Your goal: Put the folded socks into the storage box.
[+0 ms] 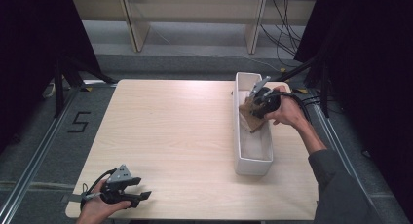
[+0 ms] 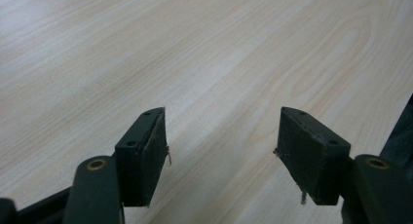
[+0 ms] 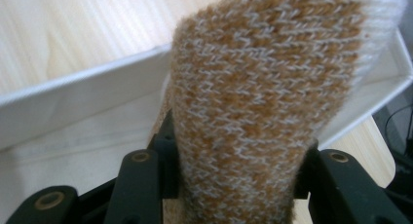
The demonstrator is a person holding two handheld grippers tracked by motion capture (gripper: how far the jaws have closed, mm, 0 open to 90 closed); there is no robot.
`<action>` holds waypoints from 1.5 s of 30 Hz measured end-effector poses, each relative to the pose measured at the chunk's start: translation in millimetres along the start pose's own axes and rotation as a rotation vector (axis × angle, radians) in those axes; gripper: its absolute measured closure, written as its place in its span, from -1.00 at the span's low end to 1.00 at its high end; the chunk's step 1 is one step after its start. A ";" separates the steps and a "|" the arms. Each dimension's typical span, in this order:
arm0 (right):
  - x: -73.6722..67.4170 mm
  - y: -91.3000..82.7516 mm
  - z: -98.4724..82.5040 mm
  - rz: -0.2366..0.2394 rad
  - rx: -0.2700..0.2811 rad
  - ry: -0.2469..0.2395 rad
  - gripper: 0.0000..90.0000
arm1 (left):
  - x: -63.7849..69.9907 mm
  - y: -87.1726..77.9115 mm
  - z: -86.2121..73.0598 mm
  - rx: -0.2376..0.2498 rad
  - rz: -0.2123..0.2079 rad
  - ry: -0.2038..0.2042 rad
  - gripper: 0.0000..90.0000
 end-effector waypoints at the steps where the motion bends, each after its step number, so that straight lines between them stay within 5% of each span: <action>1: -1.2 0.8 -0.1 -0.004 0.006 -0.026 0.22 | 0.4 -0.7 0.3 0.006 -0.003 -0.009 -0.23; 7: -21.3 0.6 -4.3 -0.025 -0.001 -0.184 0.18 | -1.3 -2.5 0.8 0.029 0.002 -0.024 -0.23; 12: -41.2 2.4 -11.1 0.004 0.002 -0.243 0.15 | -0.7 -2.3 0.6 0.025 -0.007 -0.022 -0.23; 22: -66.6 8.7 -32.4 0.082 0.021 -0.275 0.04 | -0.2 0.1 -0.1 0.007 -0.011 -0.012 -0.23; 27: -67.5 -2.5 -30.6 0.085 0.040 -0.214 -0.13 | -0.9 -1.0 0.4 0.016 -0.004 -0.016 -0.23; 31: -66.4 -24.3 -27.2 0.104 0.111 -0.180 -0.14 | -2.0 -0.9 -0.1 0.014 -0.008 -0.015 -0.23; 35: -70.2 -26.6 -27.8 0.110 0.114 -0.214 0.09 | -0.8 -2.0 0.4 0.021 -0.009 -0.019 -0.23; 36: -77.2 -21.0 -29.6 0.131 0.100 -0.267 0.18 | -1.1 -2.3 0.3 0.021 -0.009 -0.019 -0.23; 40: -93.8 -7.7 -34.5 0.156 0.039 -0.341 0.23 | -1.2 -1.3 -0.4 0.018 -0.008 -0.025 -0.23; 45: -99.8 0.8 -40.7 0.206 0.015 -0.364 0.22 | -1.3 -0.9 -0.4 0.014 -0.013 -0.019 -0.23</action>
Point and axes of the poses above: each handheld gripper's, and its own axes: y roughly forward along the jaws, z roughly out of its top, x roughly to its right, the point moved 4 cm from there along y, roughly forward along the jaws, and after that the axes turned 7 degrees about -x, right-handed, at the moved point
